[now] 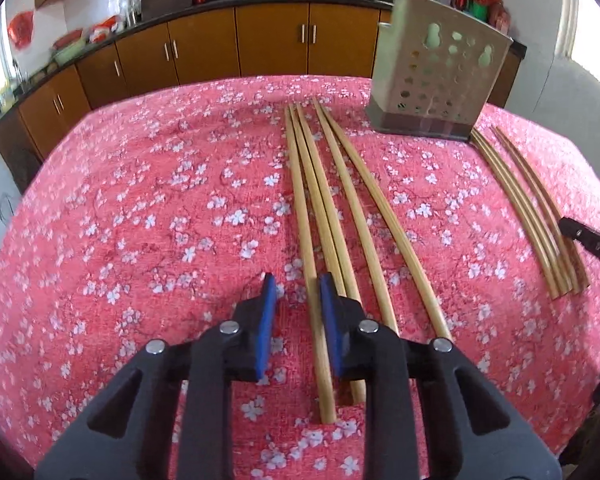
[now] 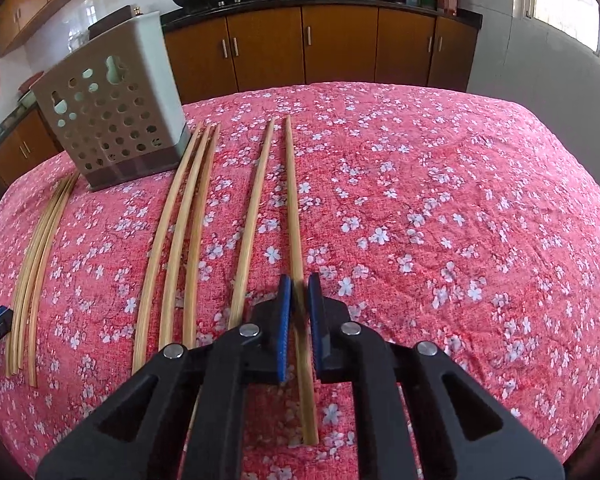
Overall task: Organize utensils
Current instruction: 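Lower the left tool onto one bamboo chopstick and close it while the right tool grasps another, then lift the left tool's chopstick into the perforated holder while the right tool drops its chopstick in too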
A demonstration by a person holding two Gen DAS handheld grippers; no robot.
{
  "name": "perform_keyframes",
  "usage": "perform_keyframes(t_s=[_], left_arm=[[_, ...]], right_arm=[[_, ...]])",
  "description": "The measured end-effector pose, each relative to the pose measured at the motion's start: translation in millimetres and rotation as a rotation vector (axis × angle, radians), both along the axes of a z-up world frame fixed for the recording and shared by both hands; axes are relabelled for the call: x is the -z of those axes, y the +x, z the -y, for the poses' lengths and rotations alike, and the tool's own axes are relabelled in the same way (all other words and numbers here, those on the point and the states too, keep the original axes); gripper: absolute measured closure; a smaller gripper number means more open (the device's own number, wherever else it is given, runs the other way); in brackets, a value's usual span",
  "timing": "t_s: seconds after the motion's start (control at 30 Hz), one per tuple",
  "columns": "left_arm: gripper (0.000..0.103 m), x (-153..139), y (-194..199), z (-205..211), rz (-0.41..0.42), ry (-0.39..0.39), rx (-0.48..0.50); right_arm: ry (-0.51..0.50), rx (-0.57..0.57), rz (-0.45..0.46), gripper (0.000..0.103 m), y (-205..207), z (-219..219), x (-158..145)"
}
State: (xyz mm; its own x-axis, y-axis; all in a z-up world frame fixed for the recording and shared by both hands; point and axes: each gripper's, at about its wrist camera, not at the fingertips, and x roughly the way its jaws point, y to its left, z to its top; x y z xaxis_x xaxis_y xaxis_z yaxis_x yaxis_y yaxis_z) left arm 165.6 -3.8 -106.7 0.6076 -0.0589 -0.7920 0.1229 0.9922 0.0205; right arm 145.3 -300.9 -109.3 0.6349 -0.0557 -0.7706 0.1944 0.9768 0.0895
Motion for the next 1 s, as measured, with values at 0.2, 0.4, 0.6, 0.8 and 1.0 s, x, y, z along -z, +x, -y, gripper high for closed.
perform_keyframes(t_s=[0.2, 0.4, 0.6, 0.8, 1.0], left_arm=[[0.094, -0.9, 27.5, -19.0, -0.003, 0.015, -0.046], [0.093, -0.4, 55.8, -57.6, 0.006, 0.022, -0.115], [0.091, 0.0, 54.5, -67.6, 0.021, -0.019, -0.115], [0.091, 0.0, 41.3, -65.8, 0.020, 0.002, -0.091], [0.091, 1.0, 33.9, -65.7, 0.024, 0.020, -0.088]], right_arm=[[-0.015, -0.010, 0.013, 0.094, 6.4, 4.4, -0.2], [-0.031, 0.068, 0.013, 0.095, 23.4, 38.4, -0.5], [0.001, 0.087, 0.021, 0.095, 23.8, 49.3, 0.2], [-0.006, 0.065, 0.013, 0.094, 11.0, 46.4, 1.1], [-0.008, 0.067, 0.021, 0.094, -6.5, 41.7, 3.4]])
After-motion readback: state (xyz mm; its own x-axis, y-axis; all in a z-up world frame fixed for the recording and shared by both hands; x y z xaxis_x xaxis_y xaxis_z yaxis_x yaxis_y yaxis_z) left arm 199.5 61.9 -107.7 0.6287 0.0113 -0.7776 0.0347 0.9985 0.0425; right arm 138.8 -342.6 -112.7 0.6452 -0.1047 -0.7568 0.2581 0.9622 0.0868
